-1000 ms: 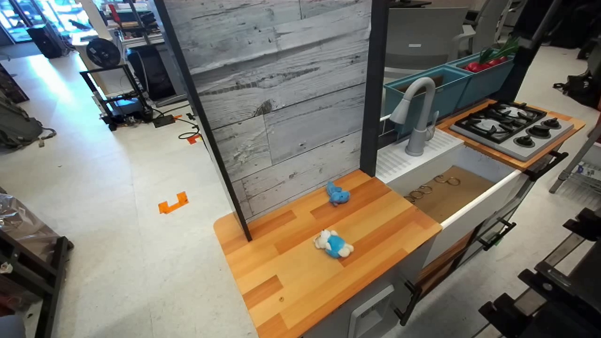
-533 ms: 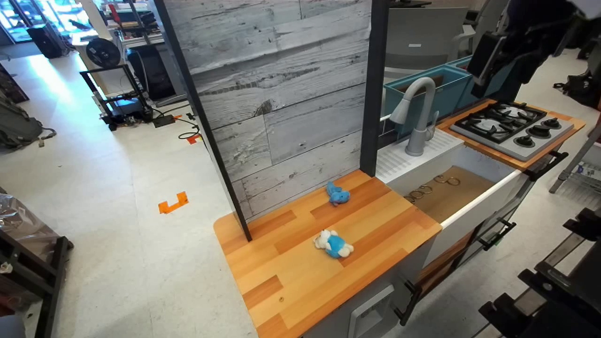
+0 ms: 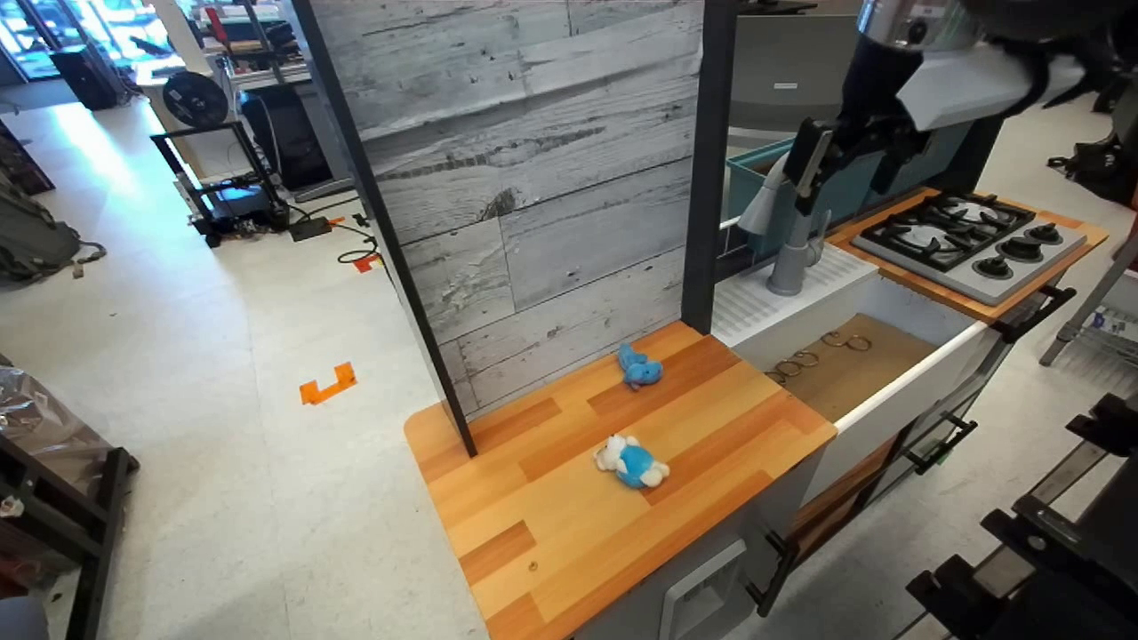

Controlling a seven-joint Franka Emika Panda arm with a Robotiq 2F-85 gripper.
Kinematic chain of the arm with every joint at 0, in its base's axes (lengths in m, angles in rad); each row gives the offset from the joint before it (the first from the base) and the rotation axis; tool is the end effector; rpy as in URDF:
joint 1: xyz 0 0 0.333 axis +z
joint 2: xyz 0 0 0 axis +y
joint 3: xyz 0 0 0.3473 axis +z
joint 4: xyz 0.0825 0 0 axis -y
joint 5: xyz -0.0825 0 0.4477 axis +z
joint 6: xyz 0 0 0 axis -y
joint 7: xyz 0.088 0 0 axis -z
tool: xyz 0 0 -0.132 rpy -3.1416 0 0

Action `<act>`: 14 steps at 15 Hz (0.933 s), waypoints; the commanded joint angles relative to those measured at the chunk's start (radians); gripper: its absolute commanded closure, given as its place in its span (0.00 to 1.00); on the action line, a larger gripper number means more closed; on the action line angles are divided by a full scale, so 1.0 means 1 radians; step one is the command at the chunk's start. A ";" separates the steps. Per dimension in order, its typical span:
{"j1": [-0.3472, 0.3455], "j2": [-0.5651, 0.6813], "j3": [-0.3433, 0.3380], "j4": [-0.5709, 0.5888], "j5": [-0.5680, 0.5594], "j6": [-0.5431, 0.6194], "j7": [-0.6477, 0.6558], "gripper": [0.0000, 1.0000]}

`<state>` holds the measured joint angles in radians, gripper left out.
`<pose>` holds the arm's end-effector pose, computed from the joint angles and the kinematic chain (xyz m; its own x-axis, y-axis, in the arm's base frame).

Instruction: Slide the tap to the center of the sink

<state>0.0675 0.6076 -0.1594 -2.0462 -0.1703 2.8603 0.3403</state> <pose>0.6605 -0.0546 0.1069 0.9479 -0.2157 0.2344 -0.2435 -0.9651 0.0966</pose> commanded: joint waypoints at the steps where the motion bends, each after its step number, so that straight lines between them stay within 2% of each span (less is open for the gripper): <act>1: 0.032 0.097 -0.021 0.116 0.069 0.049 0.014 0.00; 5: 0.052 0.172 -0.028 0.211 0.127 0.087 0.021 0.00; 9: 0.102 0.240 -0.089 0.278 0.140 0.144 0.057 0.00; 14: 0.122 0.287 -0.111 0.297 0.200 0.155 0.093 0.00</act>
<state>0.1685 0.8568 -0.2503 -1.7738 -0.0234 2.9869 0.4141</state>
